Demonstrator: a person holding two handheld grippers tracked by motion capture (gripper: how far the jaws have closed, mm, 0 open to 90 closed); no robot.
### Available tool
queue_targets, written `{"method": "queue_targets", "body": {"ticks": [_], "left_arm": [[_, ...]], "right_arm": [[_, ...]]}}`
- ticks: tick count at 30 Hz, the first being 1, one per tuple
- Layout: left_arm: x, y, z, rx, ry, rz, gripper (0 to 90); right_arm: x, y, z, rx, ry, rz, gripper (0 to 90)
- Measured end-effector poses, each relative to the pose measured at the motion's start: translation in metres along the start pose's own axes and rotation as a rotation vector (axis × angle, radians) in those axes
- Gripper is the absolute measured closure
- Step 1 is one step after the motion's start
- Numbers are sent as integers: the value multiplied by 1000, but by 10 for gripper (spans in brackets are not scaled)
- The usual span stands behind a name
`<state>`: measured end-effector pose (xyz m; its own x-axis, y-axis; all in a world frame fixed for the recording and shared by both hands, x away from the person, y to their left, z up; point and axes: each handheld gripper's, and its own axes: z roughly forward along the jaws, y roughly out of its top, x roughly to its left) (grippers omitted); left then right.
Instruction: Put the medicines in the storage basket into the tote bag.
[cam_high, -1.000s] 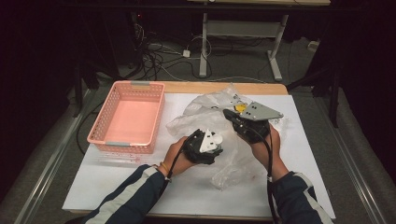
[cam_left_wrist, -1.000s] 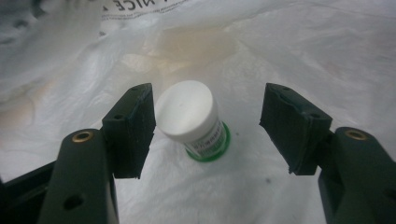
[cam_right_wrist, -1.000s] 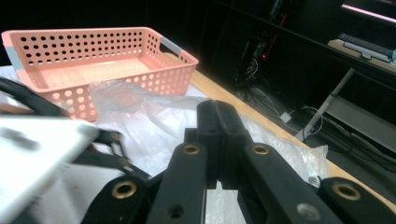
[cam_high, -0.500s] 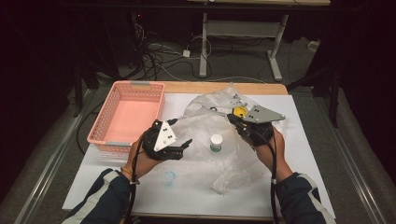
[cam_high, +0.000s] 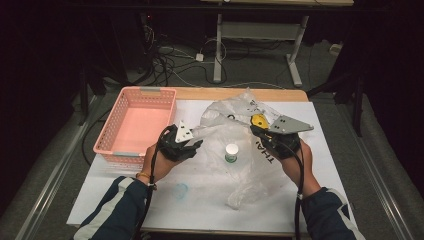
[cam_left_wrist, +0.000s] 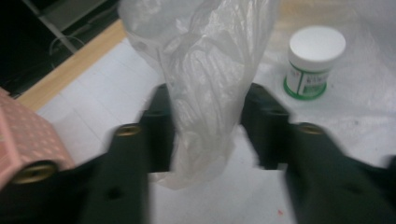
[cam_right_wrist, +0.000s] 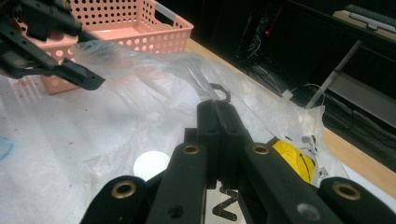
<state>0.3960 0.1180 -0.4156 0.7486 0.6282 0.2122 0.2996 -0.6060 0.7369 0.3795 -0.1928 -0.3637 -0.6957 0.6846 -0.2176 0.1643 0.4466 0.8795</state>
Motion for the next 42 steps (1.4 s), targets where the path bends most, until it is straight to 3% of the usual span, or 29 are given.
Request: {"method": "queue_targets", "body": {"ticks": [2, 5, 15, 18, 24, 29, 33, 36, 42], "left_arm": [[0, -2, 1, 9, -17, 3, 754], [1, -4, -1, 11, -23, 11, 837], [4, -13, -5, 4, -7, 12, 844], [3, -14, -5, 4, -6, 17, 844], [-1, -15, -2, 11, -6, 35, 844], [-2, -15, -1, 11, -7, 43, 844], [-3, -15, 0, 13, -7, 44, 844], [-3, -15, 1, 15, -7, 46, 844], [-3, -15, 2, 13, -4, 48, 843]], "right_arm": [[0, -1, 1, 4, 4, 10, 891], [3, -3, 3, 9, 16, 7, 847], [21, -12, -2, 10, 54, -17, 467], [29, -16, -11, -2, 60, -32, 397], [45, -32, -28, -6, 128, -28, 327], [61, -51, -34, 68, 210, -75, 259], [68, -66, -35, 131, 235, -117, 164], [71, -73, -33, 184, 242, -148, 161], [73, -85, -22, 239, 271, -162, 184]]}}
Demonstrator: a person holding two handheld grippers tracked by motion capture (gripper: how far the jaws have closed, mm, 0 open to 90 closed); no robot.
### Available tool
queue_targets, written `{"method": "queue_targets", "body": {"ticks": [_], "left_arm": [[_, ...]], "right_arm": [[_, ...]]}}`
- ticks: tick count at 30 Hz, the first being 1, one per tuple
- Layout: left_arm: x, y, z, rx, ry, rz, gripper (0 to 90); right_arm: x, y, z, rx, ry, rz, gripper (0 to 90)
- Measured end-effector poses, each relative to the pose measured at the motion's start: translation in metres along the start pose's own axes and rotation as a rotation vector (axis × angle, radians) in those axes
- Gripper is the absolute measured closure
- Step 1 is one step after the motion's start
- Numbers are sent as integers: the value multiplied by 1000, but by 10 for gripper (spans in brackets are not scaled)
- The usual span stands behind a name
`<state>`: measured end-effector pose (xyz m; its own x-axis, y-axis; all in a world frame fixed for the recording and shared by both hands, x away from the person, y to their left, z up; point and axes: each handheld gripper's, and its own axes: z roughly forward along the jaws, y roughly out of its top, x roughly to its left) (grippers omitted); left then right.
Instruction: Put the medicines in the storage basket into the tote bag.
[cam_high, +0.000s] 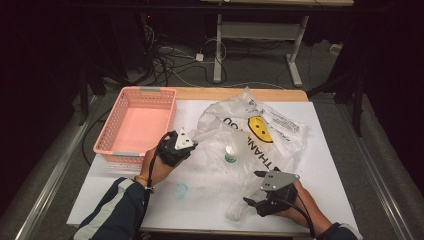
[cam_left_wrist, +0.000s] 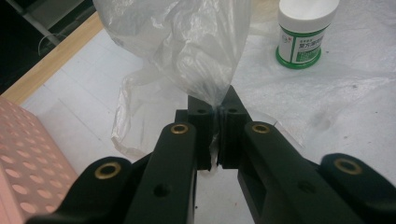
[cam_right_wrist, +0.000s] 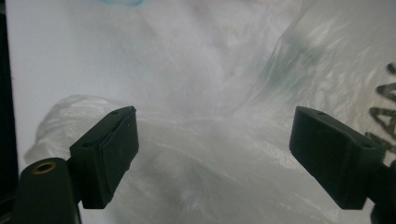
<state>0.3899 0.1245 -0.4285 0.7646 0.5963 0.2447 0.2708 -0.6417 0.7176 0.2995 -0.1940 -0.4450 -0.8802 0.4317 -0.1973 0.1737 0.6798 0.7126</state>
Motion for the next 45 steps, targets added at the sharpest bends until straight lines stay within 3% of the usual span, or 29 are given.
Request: {"method": "queue_targets", "body": {"ticks": [4, 6, 8, 12, 17, 21, 25, 36, 45], "left_arm": [[1, -1, 1, -3, 2, -8, 843], [1, -2, 1, -2, 0, -14, 844], [1, -2, 2, -3, -4, -17, 844], [1, -3, 3, -7, -8, -8, 844], [0, -3, 4, -5, -26, 6, 844], [1, -3, 3, -15, -24, -3, 844], [4, -4, 1, -20, -21, -4, 844], [6, -3, -9, -48, -7, -1, 845], [9, -3, -14, -79, -4, -16, 845]], "right_arm": [[-5, -9, 12, 53, 42, -1, 307], [-8, -11, 18, 78, 92, -5, 389], [-9, -13, 24, 109, 99, -5, 430], [-16, -15, 30, 95, 140, 36, 527], [-17, -12, 33, 91, 134, 48, 711], [-10, -7, 34, 107, 84, 9, 864], [-8, -3, 33, 102, 47, -8, 897], [-11, 8, 8, -34, -62, -10, 900], [-18, 12, -11, -116, -110, 9, 900]]}}
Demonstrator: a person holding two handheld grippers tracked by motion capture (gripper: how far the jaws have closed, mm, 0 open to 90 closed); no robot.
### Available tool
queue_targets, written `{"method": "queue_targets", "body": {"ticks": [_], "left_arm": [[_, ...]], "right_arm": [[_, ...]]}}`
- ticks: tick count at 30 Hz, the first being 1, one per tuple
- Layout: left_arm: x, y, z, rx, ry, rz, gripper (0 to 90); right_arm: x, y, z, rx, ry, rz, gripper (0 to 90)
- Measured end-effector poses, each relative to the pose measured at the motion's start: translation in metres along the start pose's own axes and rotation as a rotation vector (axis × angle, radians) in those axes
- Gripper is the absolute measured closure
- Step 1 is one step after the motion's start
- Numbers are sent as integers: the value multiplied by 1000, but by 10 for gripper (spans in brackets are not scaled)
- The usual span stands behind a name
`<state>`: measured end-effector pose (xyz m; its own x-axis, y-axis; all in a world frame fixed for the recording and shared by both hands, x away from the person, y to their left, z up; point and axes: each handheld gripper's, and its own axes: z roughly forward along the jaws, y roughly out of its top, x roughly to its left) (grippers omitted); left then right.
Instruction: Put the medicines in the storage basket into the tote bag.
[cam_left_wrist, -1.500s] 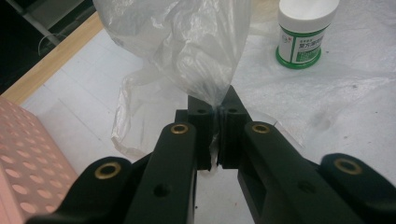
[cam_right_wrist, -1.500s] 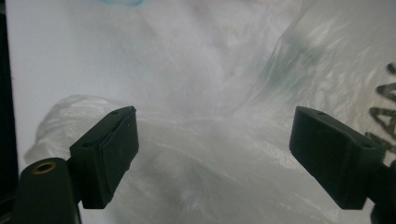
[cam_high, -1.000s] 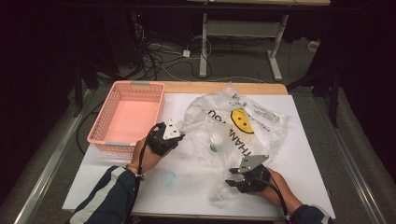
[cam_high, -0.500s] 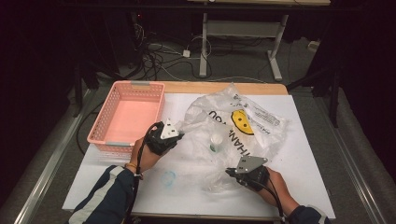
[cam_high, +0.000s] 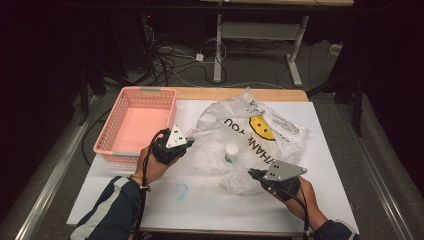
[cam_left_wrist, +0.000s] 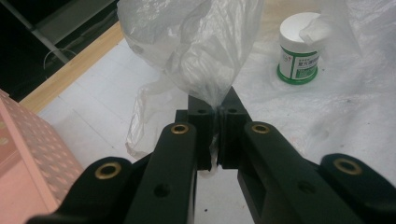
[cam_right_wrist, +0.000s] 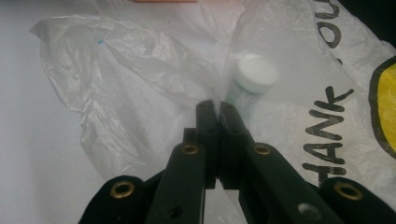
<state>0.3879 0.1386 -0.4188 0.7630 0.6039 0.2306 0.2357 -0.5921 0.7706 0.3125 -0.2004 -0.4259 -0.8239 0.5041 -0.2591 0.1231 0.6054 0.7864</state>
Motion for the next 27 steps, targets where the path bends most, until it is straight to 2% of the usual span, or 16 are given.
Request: {"method": "queue_targets", "body": {"ticks": [8, 14, 19, 27], "left_arm": [[2, 0, -2, -10, -3, -12, 845], [3, 0, -3, -16, -1, -16, 845], [2, 1, -5, -20, 8, -18, 846], [2, 5, -13, -70, 20, -6, 848]], "right_arm": [[-6, 0, -4, -23, -11, 23, 900], [-6, 1, -7, -36, -17, 22, 900], [-5, 3, -11, -66, -40, 13, 900], [-11, 10, -20, -118, -74, 15, 900]]}}
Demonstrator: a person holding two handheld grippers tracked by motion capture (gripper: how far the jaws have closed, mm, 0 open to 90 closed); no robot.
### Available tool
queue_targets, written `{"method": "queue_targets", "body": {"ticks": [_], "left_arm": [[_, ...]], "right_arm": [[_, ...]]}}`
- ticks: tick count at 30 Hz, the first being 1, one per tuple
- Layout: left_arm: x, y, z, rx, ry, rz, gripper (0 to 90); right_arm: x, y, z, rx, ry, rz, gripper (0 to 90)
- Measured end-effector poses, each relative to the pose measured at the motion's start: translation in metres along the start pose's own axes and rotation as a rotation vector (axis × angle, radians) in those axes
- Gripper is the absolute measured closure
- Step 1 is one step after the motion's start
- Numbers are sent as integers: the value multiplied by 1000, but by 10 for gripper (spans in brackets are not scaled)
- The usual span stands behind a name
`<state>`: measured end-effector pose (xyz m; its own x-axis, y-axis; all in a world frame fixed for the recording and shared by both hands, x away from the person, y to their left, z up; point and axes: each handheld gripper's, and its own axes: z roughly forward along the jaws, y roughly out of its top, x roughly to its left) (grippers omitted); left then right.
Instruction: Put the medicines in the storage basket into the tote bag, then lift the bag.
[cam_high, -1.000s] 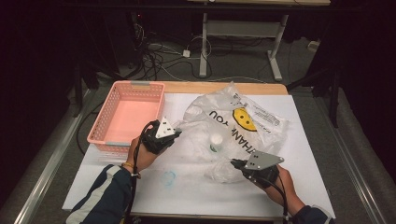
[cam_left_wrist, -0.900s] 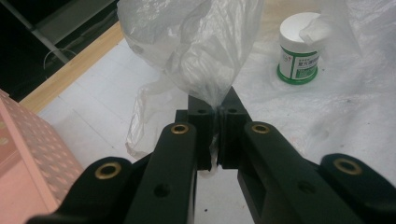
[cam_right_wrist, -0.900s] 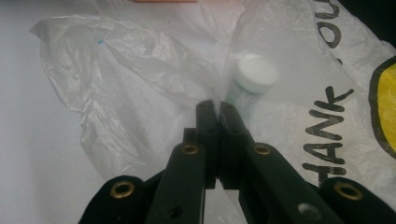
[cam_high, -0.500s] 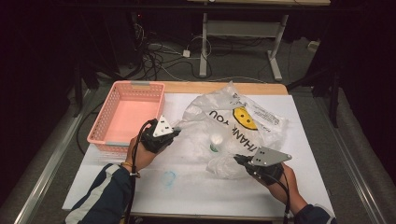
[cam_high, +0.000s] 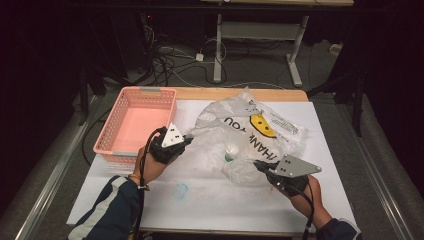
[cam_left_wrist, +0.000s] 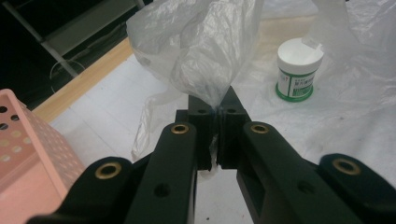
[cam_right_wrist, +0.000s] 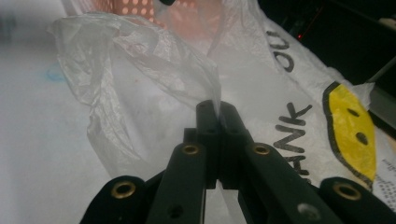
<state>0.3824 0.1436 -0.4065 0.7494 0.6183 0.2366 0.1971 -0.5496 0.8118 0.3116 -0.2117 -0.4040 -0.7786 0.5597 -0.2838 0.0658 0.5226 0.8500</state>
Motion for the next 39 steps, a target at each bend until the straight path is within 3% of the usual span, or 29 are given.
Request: {"method": "queue_targets", "body": {"ticks": [14, 22, 27, 34, 39], "left_arm": [[13, 17, -33, -106, 48, 1, 857], [21, 31, -45, -168, 68, 5, 857], [22, 38, -36, -191, 67, 11, 856], [24, 42, -10, -206, 55, 1, 857], [26, 43, -1, -227, 22, -5, 858]], "right_arm": [[-31, 36, -21, -155, -118, -28, 900], [-42, 51, -30, -195, -160, -36, 900], [-48, 58, -28, -213, -173, -23, 900], [-63, 53, -13, -192, -182, 19, 900], [-74, 48, -2, -186, -196, 55, 900]]}}
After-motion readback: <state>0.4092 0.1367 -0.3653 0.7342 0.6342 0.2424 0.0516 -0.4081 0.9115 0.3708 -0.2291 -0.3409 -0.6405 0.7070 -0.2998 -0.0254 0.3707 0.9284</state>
